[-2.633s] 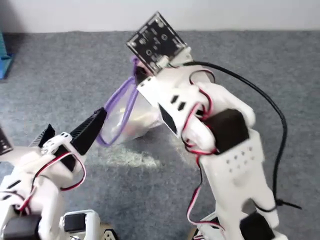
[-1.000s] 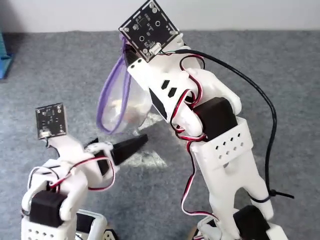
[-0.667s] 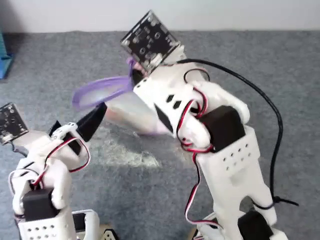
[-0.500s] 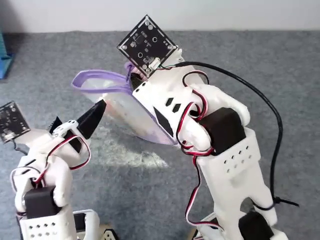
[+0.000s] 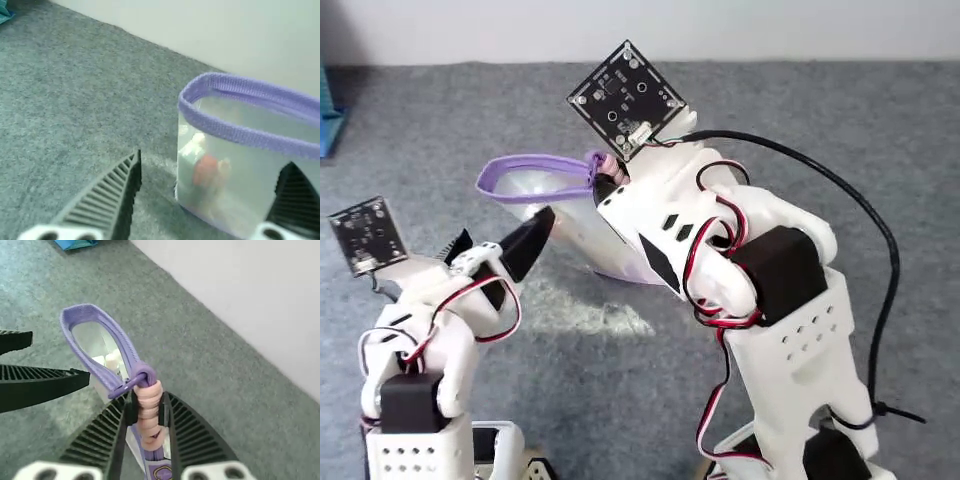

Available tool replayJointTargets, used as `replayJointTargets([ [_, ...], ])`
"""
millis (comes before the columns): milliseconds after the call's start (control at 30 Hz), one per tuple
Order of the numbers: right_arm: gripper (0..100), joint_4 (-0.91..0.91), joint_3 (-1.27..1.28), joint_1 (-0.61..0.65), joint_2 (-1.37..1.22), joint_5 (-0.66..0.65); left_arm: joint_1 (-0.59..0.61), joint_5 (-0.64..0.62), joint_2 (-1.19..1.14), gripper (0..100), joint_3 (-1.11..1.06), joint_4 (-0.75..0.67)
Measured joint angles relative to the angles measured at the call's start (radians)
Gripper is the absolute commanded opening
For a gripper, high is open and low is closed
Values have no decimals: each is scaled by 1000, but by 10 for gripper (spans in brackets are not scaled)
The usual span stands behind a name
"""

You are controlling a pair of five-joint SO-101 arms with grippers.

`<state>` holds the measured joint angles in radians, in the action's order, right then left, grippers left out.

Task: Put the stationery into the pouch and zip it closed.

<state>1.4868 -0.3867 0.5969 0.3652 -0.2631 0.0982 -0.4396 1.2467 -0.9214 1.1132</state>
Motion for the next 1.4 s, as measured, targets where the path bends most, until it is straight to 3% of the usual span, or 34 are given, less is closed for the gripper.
replayJointTargets([
  [200,8,160,0,-14,25,26,-2,9,-5,394,-21,-15],
  [400,8,250,0,-15,68,107,-2,15,-5,393,-61,-120],
  [633,8,262,0,-133,75,130,0,32,-106,393,-61,-207],
  [1400,8,269,0,-164,75,130,-331,44,-830,393,499,-216],
])
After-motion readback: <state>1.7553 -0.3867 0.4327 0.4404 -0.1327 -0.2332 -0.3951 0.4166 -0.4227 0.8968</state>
